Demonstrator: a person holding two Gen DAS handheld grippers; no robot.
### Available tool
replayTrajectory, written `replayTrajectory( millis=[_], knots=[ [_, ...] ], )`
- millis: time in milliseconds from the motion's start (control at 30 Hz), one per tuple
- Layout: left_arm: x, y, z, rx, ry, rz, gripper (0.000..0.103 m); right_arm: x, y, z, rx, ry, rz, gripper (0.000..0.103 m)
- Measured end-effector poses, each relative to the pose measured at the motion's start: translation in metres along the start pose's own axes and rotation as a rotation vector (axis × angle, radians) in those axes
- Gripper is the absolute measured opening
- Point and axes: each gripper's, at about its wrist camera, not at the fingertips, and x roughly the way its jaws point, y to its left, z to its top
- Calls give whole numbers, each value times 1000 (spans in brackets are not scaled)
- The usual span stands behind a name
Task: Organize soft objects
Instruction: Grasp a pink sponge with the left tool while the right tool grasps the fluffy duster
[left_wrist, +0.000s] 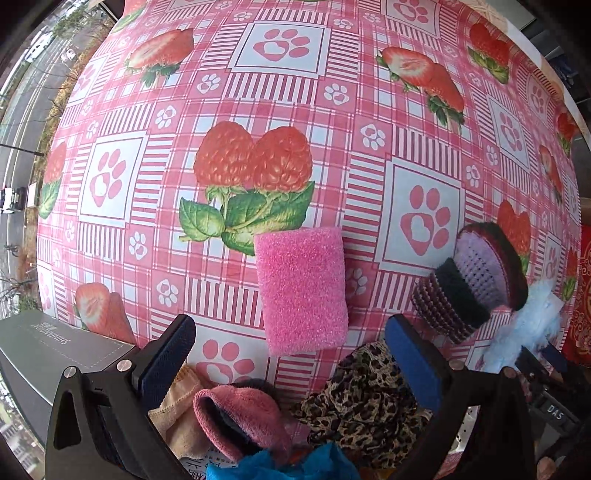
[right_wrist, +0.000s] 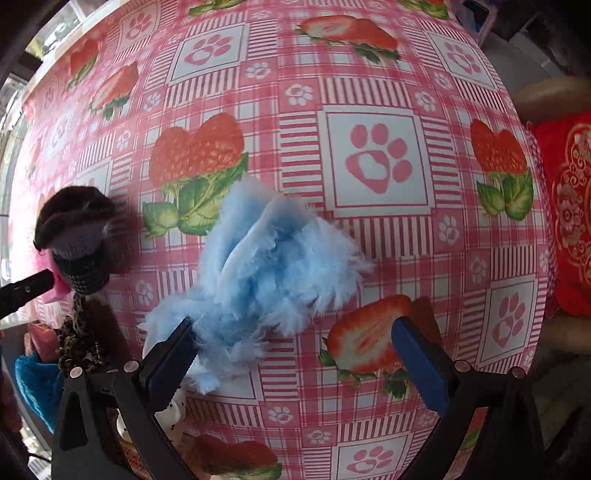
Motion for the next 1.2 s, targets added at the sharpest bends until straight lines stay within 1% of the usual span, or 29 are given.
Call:
replayTrajectory(
  millis=[100, 233, 300, 400, 500, 567, 667, 733, 867, 900, 933, 967, 1000, 1033, 1067, 1100, 1133, 1167, 1200],
  knots=[
    [8, -1, 2, -13, 1, 0, 103, -7, -7, -8, 50, -13, 130, 102],
    [15, 1, 5, -27, 6, 3, 103, -8, -3, -4, 112, -13, 220, 102],
    [18, 0, 4, -28, 4, 7, 103, -3, 5, 4, 116, -10, 200, 102],
    [25, -3, 4, -33, 24, 15, 103, 6, 19, 18, 72, -12, 117, 102],
    [30, -3, 4, -55, 37, -6, 103, 18, 30, 20, 36, 2, 46, 102],
    [30, -5, 5, -44, 39, -5, 103, 19, 34, 17, 14, -7, 16, 102],
    [32, -3, 6, -37, 42, -6, 103, 28, 58, 20, -36, 15, -34, 103],
    [34, -2, 9, -37, 53, -7, 103, 35, 73, 20, -86, 44, -87, 103],
    [40, -3, 19, -46, 61, -6, 103, 34, 73, 20, -73, 64, -59, 103],
    [40, -3, 20, -50, 56, -4, 103, 32, 70, 21, -63, 64, -45, 100],
    [39, -4, 19, -48, 46, -1, 102, 25, 58, 22, -62, 55, -41, 90],
    [37, -7, 17, -39, 35, 3, 100, 21, 57, 20, -69, 45, -45, 84],
    [35, -10, 16, -26, 24, 2, 95, 17, 55, 19, -82, 36, -50, 72],
    [31, -14, 12, -14, 17, -5, 87, 14, 55, 19, -95, 28, -51, 57],
    [28, -18, 12, -2, 11, -5, 83, 9, 51, 19, -101, 17, -45, 49],
    [25, -22, 12, 12, 1, -5, 73, 6, 47, 19, -95, 6, -20, 35],
    [22, -28, 13, 27, -10, -3, 59, 3, 43, 20, -80, 0, 7, 32],
    [18, -31, 13, 43, -21, -4, 49, 0, 40, 21, -69, -5, 15, 32],
    [16, -34, 14, 53, -27, -14, 49, -4, 38, 20, -69, -12, 21, 31]
  ],
)
